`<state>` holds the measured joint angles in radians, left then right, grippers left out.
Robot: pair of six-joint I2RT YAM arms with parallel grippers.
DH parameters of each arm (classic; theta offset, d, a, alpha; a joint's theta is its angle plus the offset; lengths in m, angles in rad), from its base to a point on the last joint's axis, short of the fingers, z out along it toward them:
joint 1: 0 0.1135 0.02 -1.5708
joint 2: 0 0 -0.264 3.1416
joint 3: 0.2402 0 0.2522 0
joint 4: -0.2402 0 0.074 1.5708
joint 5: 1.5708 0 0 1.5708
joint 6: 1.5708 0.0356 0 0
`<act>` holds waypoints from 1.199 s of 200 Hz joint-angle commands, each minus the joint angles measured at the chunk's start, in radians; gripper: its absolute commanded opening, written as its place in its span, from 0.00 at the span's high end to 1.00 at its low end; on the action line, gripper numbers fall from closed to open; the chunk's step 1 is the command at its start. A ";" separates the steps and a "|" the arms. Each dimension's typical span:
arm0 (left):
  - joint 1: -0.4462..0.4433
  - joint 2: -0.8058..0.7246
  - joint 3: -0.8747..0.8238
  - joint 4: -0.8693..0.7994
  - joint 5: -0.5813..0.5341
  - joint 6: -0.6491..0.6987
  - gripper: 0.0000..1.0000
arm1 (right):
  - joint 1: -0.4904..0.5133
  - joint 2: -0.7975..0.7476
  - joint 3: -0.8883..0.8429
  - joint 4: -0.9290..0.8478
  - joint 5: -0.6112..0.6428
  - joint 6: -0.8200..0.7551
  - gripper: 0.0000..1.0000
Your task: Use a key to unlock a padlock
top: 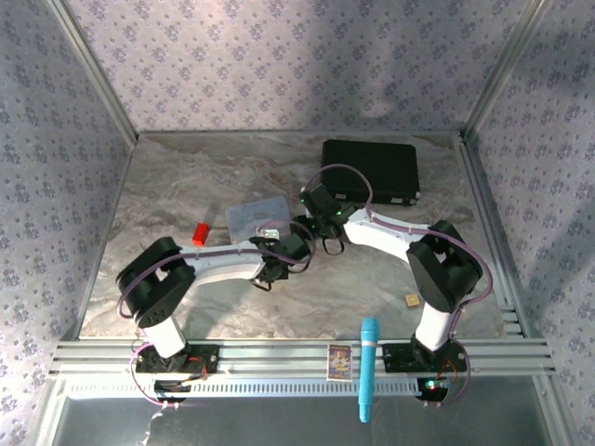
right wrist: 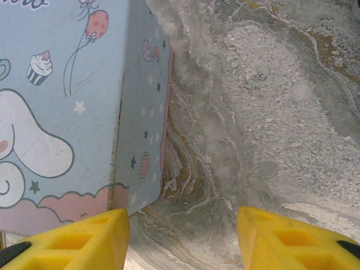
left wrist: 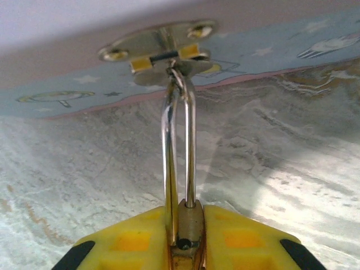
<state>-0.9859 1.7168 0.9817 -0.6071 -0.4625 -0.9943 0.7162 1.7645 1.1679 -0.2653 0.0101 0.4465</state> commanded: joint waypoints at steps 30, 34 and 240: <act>-0.013 0.030 -0.022 -0.183 -0.013 0.022 0.78 | -0.008 0.018 -0.005 0.012 -0.031 0.036 0.47; -0.018 0.029 -0.021 -0.181 -0.012 0.021 0.77 | -0.008 0.019 -0.004 0.011 -0.031 0.036 0.47; -0.134 -0.141 0.005 -0.080 -0.047 0.061 0.23 | -0.061 -0.143 -0.085 0.129 -0.113 -0.015 0.41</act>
<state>-1.1149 1.7153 1.0142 -0.7685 -0.5156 -0.9638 0.6884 1.7096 1.0996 -0.1928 -0.0463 0.4564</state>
